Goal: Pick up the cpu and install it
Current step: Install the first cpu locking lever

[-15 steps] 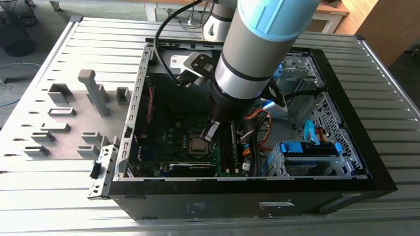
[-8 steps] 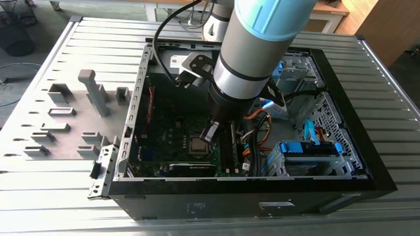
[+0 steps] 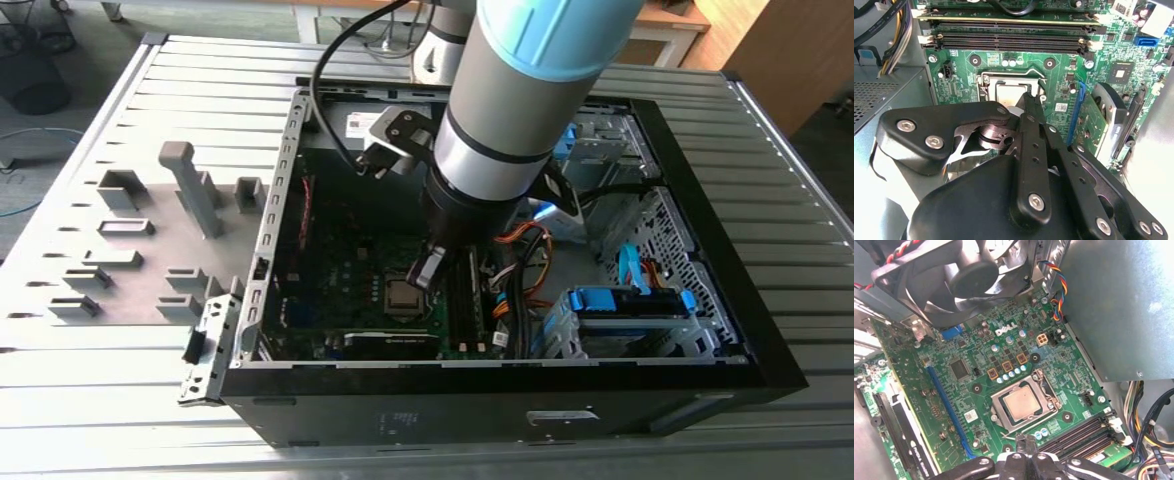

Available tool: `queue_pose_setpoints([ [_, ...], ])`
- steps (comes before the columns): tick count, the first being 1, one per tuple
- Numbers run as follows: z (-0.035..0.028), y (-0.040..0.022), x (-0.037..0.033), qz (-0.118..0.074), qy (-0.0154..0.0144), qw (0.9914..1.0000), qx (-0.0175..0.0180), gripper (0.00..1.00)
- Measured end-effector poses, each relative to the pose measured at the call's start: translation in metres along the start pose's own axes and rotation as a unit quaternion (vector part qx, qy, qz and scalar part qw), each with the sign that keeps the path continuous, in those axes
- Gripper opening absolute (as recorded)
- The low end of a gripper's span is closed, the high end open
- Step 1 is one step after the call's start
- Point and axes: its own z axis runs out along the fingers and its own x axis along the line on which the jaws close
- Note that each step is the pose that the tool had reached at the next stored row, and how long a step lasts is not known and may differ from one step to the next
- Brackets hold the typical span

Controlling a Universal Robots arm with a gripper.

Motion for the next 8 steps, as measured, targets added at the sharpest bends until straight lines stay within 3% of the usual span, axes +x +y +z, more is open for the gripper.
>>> queue_pose_setpoints([
  [8,-0.0033,0.0004,-0.0001,0.000,-0.0002,1.00000,0.0000,0.11],
])
